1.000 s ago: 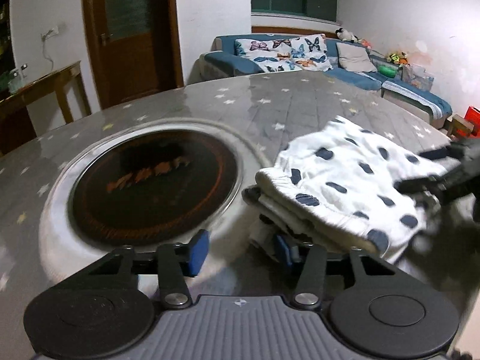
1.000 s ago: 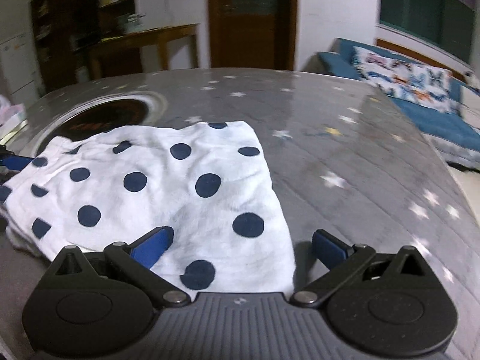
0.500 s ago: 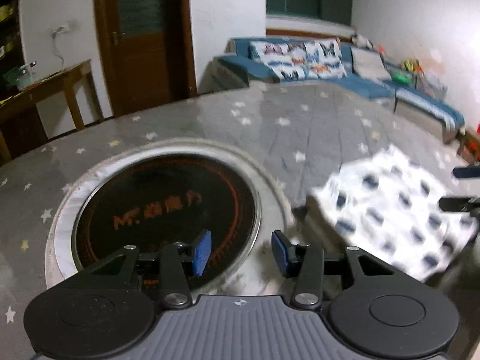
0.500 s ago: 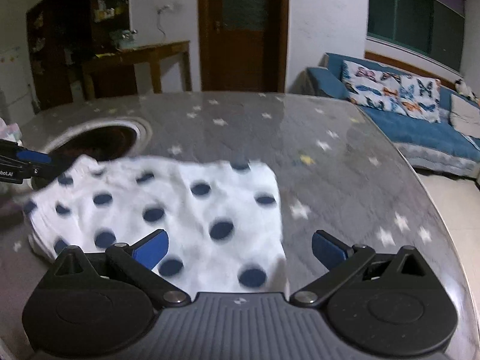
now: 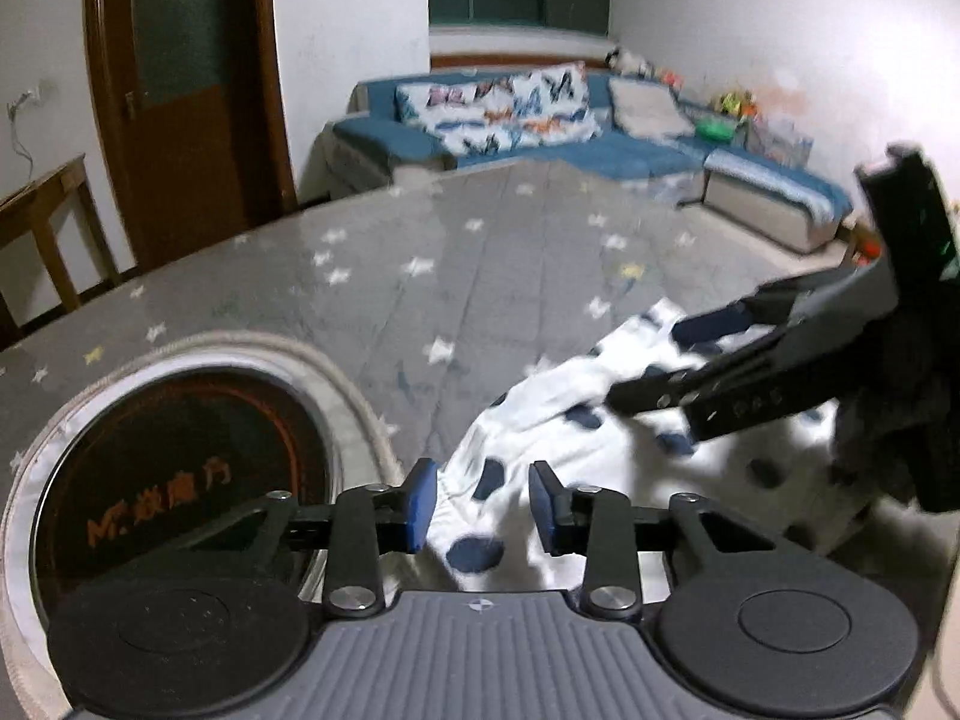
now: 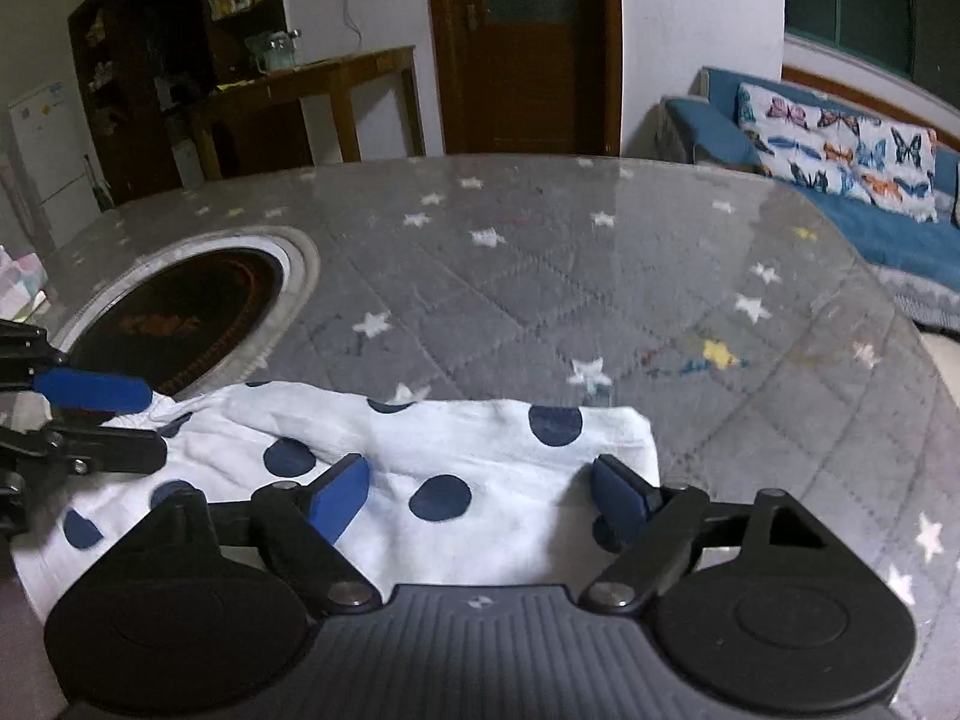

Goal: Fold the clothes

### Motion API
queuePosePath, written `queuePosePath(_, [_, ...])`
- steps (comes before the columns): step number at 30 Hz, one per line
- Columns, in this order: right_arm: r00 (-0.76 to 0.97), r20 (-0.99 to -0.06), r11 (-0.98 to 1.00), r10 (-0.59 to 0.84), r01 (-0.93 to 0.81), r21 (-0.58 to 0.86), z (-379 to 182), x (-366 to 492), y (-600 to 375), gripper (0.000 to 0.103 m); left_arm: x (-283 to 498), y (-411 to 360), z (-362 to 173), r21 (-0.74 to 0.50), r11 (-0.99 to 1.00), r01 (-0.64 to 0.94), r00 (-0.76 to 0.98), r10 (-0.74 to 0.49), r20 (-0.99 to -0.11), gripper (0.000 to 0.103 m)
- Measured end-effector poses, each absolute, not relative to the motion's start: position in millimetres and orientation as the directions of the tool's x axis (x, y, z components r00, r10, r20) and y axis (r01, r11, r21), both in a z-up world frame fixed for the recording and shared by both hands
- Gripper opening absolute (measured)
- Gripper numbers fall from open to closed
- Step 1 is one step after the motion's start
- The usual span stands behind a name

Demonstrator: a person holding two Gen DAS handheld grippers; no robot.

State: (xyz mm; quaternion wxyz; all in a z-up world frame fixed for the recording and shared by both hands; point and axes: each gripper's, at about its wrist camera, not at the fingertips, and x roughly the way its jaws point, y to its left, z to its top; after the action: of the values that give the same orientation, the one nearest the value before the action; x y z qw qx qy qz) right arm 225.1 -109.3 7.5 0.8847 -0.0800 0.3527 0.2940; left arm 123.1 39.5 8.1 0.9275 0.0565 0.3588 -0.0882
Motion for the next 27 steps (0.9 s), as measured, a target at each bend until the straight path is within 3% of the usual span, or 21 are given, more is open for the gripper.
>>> queuePosePath(6, [0.585, -0.671, 0.814, 0.456, -0.579, 0.049, 6.2, 222.5, -106.6, 0.085, 119.7, 39.0, 8.4, 0.064, 0.976, 0.207, 0.732, -0.111, -0.672, 0.037])
queuePosePath(13, [0.574, -0.639, 0.769, 0.513, -0.638, 0.044, 23.4, 182.2, -105.8, 0.095, 115.3, 35.2, 13.7, 0.073, 0.978, 0.198, 0.742, -0.1, -0.663, 0.045])
queuePosePath(23, [0.557, -0.639, 0.722, 0.531, -0.692, -0.003, 10.5, 135.3, -91.0, 0.096, 110.7, 33.0, 15.9, 0.088, 0.98, 0.181, 0.751, -0.08, -0.655, 0.05])
queuePosePath(27, [0.564, -0.628, 0.712, 0.537, -0.702, -0.022, 11.4, 121.1, -88.4, 0.096, 107.7, 39.0, 22.5, 0.075, 0.985, 0.155, 0.763, -0.071, -0.642, 0.058])
